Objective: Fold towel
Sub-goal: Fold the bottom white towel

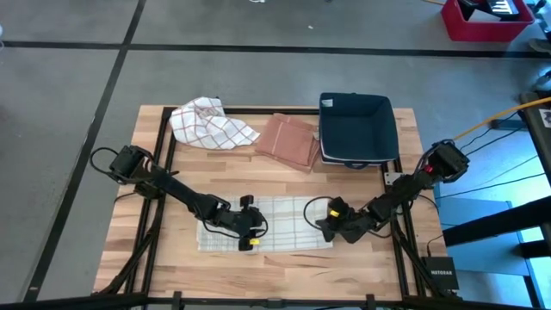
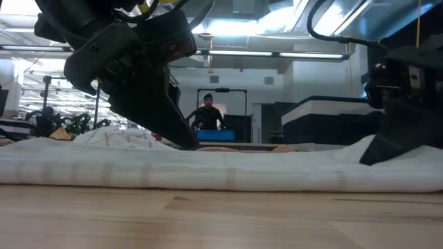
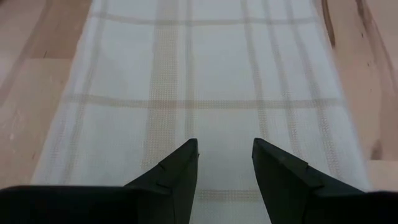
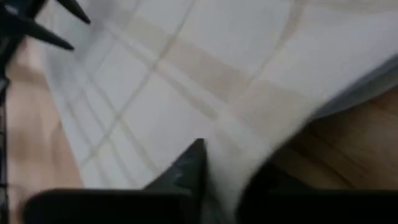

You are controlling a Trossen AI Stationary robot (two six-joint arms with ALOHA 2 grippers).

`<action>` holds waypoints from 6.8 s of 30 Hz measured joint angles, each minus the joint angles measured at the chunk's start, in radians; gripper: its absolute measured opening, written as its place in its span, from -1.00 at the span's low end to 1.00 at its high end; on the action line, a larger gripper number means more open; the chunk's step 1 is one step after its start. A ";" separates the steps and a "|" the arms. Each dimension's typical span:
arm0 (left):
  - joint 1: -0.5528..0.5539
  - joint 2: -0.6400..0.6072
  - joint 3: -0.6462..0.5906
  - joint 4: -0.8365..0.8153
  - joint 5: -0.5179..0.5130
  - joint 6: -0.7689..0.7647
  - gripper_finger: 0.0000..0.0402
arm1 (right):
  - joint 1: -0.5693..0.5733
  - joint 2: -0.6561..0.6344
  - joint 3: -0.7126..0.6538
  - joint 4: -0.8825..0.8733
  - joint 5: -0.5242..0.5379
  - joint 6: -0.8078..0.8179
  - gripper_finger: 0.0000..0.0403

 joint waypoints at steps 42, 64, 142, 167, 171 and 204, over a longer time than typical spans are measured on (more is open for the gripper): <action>-0.002 -0.026 0.061 -0.162 0.026 -0.065 -0.28 | -0.091 -0.158 0.384 -0.412 -0.010 -0.325 -0.92; 0.044 0.140 0.053 0.126 0.055 -0.098 -0.28 | -0.110 -0.168 0.384 -0.266 -0.083 -0.333 -0.88; -0.162 -0.037 -0.050 -0.274 -0.091 -0.299 -0.28 | -0.320 0.369 0.632 0.149 -0.223 -0.332 -0.81; -0.212 -0.375 0.112 -0.648 -0.175 -0.422 -0.28 | -0.307 0.311 0.630 0.134 -0.407 -0.591 -0.21; -0.212 -0.327 0.064 -0.405 -0.282 -0.266 -0.28 | -0.266 0.306 0.630 0.123 -0.392 -0.770 -0.21; -0.302 -0.264 0.057 -0.740 -0.024 -0.858 -0.28 | -0.181 0.484 0.631 0.035 -0.243 -1.068 -0.21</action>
